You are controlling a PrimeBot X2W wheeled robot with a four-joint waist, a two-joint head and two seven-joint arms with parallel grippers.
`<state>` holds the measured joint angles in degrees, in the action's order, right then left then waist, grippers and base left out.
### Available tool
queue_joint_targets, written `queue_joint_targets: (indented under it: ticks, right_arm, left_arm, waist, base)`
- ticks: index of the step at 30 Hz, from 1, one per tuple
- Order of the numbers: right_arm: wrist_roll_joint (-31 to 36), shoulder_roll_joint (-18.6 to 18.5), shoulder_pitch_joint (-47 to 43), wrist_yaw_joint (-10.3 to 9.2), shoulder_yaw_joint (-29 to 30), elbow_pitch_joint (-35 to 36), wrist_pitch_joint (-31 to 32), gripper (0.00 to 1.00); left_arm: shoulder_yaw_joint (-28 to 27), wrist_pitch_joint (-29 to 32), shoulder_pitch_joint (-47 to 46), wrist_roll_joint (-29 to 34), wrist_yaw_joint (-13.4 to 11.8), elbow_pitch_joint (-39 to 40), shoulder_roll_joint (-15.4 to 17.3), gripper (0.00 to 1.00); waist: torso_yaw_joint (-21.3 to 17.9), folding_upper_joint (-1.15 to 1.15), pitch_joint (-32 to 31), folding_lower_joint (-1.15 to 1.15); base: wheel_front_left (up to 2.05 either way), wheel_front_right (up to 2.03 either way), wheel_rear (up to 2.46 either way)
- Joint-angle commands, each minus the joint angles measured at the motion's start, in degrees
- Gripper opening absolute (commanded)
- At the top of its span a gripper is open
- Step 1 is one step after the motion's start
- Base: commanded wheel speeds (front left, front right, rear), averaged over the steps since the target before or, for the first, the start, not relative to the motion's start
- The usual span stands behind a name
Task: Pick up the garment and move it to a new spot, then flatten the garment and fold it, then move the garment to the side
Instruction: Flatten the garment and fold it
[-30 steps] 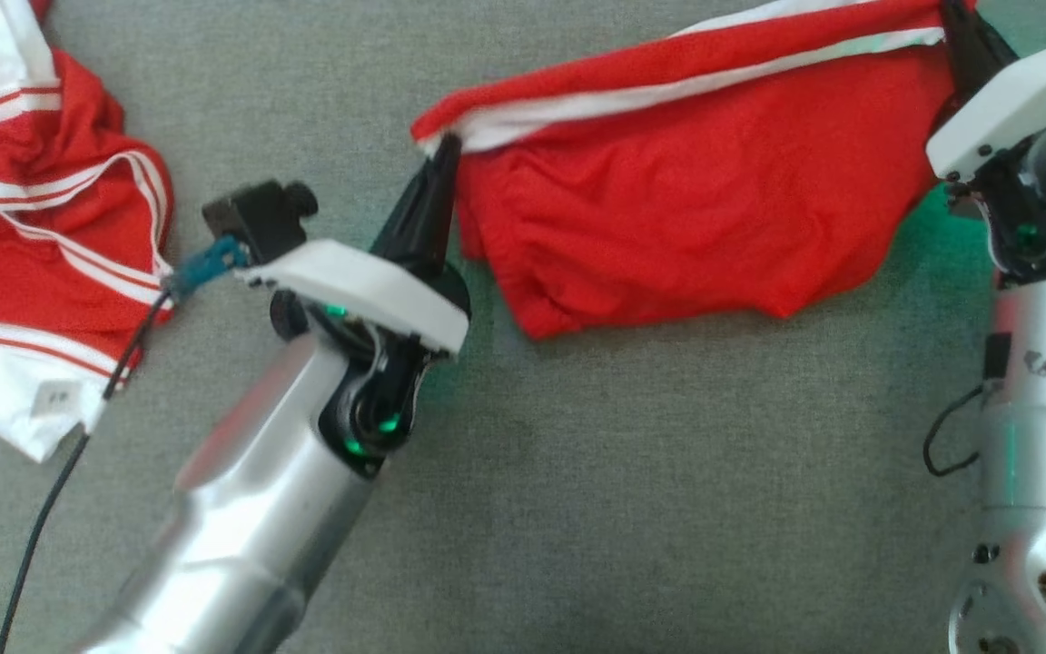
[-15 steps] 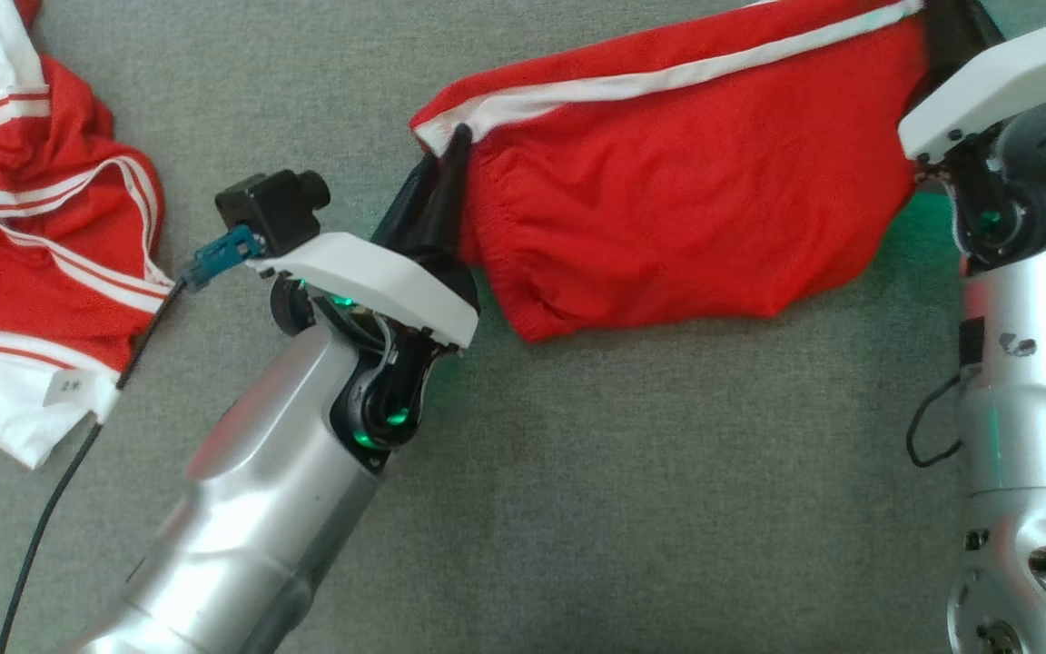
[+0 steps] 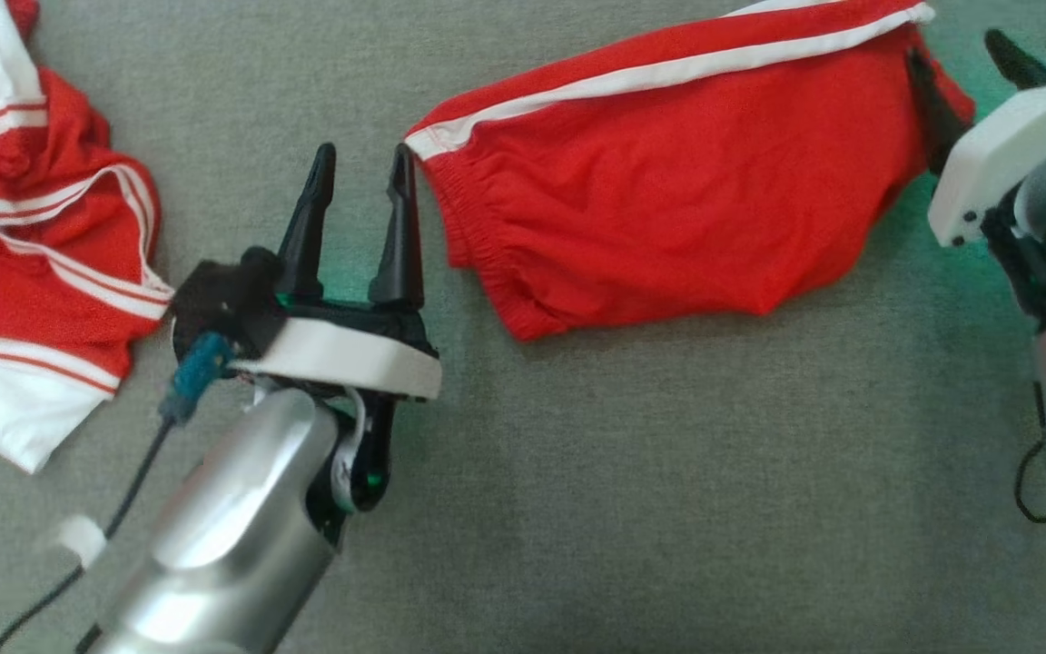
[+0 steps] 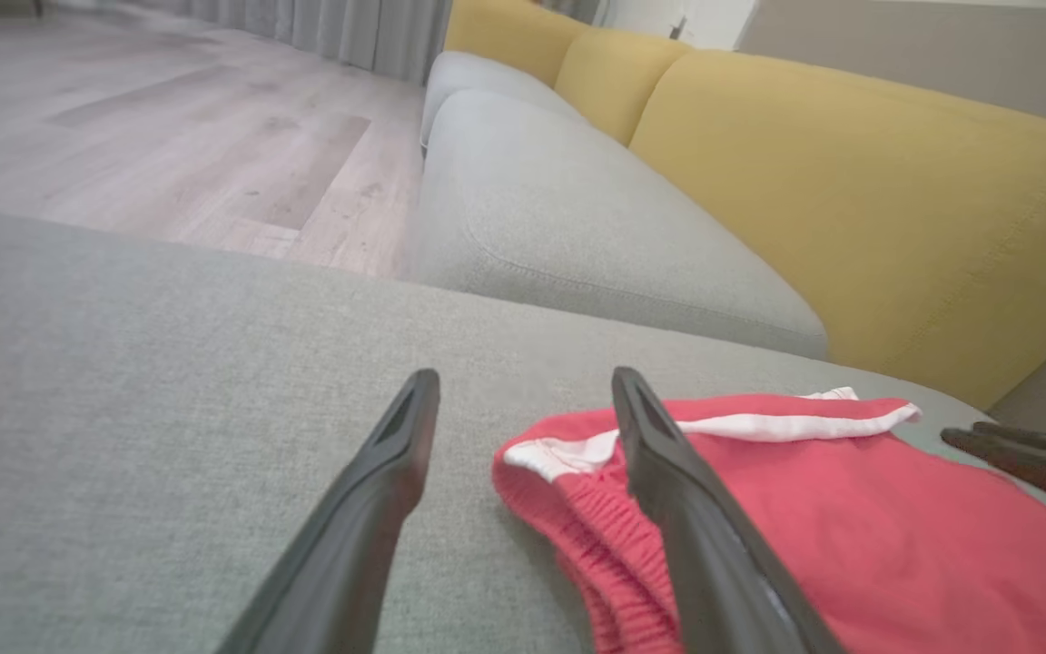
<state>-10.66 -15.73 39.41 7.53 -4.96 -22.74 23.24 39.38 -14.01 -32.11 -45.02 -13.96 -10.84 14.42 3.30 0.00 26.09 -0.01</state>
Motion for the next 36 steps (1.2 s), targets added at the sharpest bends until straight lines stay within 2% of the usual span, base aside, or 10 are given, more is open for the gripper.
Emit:
queue_joint_targets:
  ticks: [1,6,13,14,15,16,20,25,32,36]
  right_arm:
    - [0.61,-0.55,0.48,-0.04,-0.66,1.93,0.79,1.00]
    - [-0.16,0.00,-0.07,-0.04,1.09,-0.47,4.79,1.00]
    - [-2.03,2.44,-0.06,-0.04,3.70,-5.42,9.37,1.00]
    - [-3.00,2.97,-0.16,-0.04,3.25,-5.77,10.12,0.76]
    - [-4.35,3.59,-0.22,-0.04,2.82,-5.81,10.61,0.30]
    - [-5.97,4.28,-0.30,-0.04,2.68,-5.72,10.99,0.00]
    - [-10.66,5.09,-1.03,-0.04,3.08,-3.70,10.76,0.00]
    - [-13.03,3.48,-3.27,-0.04,5.88,-1.36,9.96,0.00]
    - [-13.94,-2.68,-8.42,-0.04,16.55,0.94,12.06,0.00]
    - [-11.92,-4.21,-9.06,-0.04,21.61,2.81,14.05,0.00]
  left_arm:
    - [-1.90,-0.66,0.59,1.53,-0.66,2.76,1.37,1.00]
    - [-5.60,-0.95,5.21,9.75,-2.05,8.81,-0.47,1.00]
    - [-10.12,-0.97,12.18,20.86,1.17,12.47,-3.84,1.00]
    - [-10.50,-0.97,13.15,21.78,1.91,12.40,-4.35,1.00]
    - [-10.83,-0.97,14.07,22.66,2.66,12.19,-4.76,1.00]
    - [-11.17,-0.97,14.96,23.50,3.37,11.89,-5.11,1.00]
    - [-13.40,-0.98,18.47,25.55,5.96,11.05,-6.76,1.00]
    - [-16.47,-0.98,22.67,27.15,8.36,10.76,-7.56,1.00]
    - [-21.91,-0.98,29.57,29.54,12.01,10.61,-8.35,1.00]
    - [-24.04,-0.98,31.33,30.18,13.43,10.47,-9.58,1.00]
  waist:
    - [0.61,0.00,0.48,0.01]
    - [2.61,0.00,1.29,0.01]
    - [4.53,0.00,0.79,0.01]
    - [4.68,0.00,0.58,0.01]
    - [4.73,0.00,0.33,0.01]
    - [4.69,0.00,0.04,0.01]
    - [3.94,0.00,-1.42,0.01]
    - [2.22,0.00,-3.95,0.01]
    - [0.90,0.00,-7.64,0.01]
    - [1.25,0.00,-8.48,0.01]
  base:
    - [0.00,0.00,0.00]
    - [0.00,0.00,0.00]
    - [0.00,0.00,0.00]
    - [0.00,0.00,0.00]
    - [0.00,0.00,0.00]
    - [0.00,0.00,0.00]
    - [0.00,0.00,0.00]
    - [0.00,0.00,0.00]
    - [0.00,0.00,0.00]
    - [0.00,0.00,0.00]
